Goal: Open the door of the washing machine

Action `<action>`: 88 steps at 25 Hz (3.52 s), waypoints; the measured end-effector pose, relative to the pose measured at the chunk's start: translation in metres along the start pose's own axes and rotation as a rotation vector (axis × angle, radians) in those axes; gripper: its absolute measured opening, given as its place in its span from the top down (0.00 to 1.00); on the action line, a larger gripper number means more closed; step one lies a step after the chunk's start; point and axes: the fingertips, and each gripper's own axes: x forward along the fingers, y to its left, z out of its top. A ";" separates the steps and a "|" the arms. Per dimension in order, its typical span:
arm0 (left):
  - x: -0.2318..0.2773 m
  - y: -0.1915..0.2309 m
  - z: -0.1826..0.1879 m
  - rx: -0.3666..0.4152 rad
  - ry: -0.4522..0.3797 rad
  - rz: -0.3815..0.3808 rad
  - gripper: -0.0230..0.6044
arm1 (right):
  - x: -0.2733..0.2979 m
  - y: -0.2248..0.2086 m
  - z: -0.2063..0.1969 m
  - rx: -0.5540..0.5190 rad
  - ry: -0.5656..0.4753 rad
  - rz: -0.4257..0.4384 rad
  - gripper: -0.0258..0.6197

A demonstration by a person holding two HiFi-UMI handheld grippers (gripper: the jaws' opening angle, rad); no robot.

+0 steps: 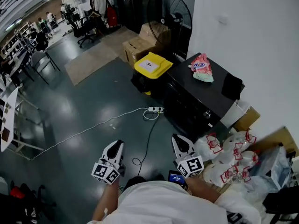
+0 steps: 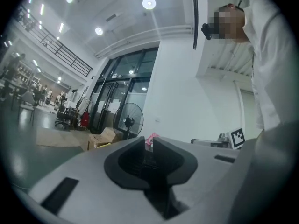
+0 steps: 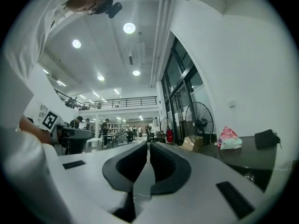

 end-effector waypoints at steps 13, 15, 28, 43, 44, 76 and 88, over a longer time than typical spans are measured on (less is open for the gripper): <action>0.038 0.025 -0.021 -0.053 0.033 0.003 0.88 | 0.028 -0.048 -0.011 0.009 0.043 -0.051 0.90; 0.054 0.038 -0.026 -0.054 0.038 -0.008 0.88 | 0.043 -0.057 -0.014 0.003 0.047 -0.067 0.90; 0.168 0.151 0.002 0.059 0.060 -0.055 0.88 | 0.192 -0.094 -0.002 -0.042 0.064 -0.075 0.90; 0.243 0.239 -0.010 0.009 0.079 -0.085 0.88 | 0.298 -0.146 -0.024 -0.041 0.064 -0.141 0.90; 0.253 0.244 -0.009 0.018 0.079 -0.087 0.88 | 0.307 -0.155 -0.028 -0.036 0.059 -0.144 0.90; 0.667 0.291 -0.019 0.117 0.289 -0.629 0.88 | 0.420 -0.391 -0.075 -0.010 0.063 -0.590 0.90; 0.783 0.224 -0.052 0.061 0.331 -1.240 0.88 | 0.351 -0.374 -0.094 0.067 0.063 -1.295 0.90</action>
